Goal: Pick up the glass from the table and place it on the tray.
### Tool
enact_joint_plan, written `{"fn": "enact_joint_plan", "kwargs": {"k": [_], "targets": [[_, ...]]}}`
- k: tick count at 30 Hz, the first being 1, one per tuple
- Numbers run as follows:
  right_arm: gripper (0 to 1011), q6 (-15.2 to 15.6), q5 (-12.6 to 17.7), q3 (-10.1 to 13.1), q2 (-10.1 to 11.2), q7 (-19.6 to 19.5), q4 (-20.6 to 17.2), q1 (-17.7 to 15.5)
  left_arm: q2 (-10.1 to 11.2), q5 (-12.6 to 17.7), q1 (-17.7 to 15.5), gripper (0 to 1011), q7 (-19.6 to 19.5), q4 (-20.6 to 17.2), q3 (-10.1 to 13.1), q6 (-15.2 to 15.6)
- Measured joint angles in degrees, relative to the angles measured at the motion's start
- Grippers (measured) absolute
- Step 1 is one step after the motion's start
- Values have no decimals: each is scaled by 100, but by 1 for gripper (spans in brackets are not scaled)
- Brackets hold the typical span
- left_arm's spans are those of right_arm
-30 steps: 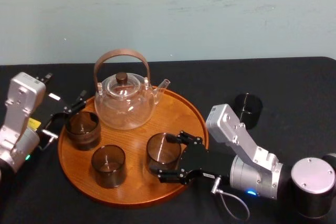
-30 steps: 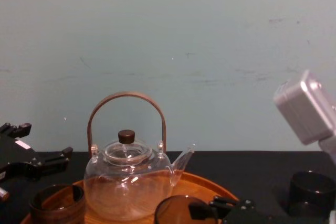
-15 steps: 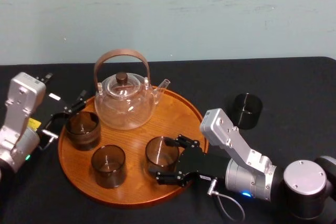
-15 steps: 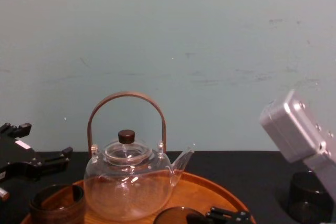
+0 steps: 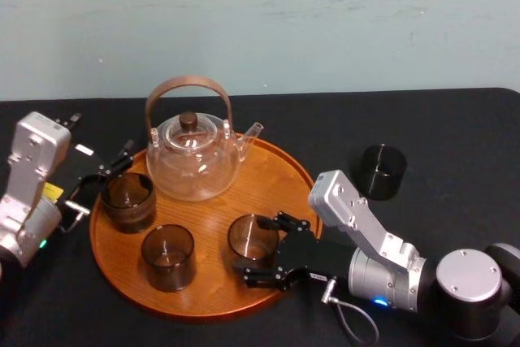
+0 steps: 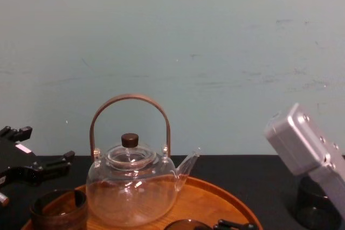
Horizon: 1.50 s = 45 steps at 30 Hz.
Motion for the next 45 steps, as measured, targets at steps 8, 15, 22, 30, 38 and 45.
{"fn": "enact_joint_plan", "kwargs": {"k": [8,15,22,30,38,45], "targets": [[912,31,-59,-24,11,-8,7,-7,0,0,0,1001,0,0,0,0],[912,34,-50,-19,13,-7,2,-10,0,0,0,1001,0,0,0,0],[1002,34,-41,-14,13,-7,-3,-10,0,0,0,1001,0,0,0,0],[1003,34,-34,-9,13,-7,-7,-11,0,0,0,1001,0,0,0,0],[1003,10,43,42,71,46,-52,-42,0,0,0,1001,0,0,0,0],[1003,-85,259,183,326,188,-268,-210,0,0,0,1001,0,0,0,0]]}}
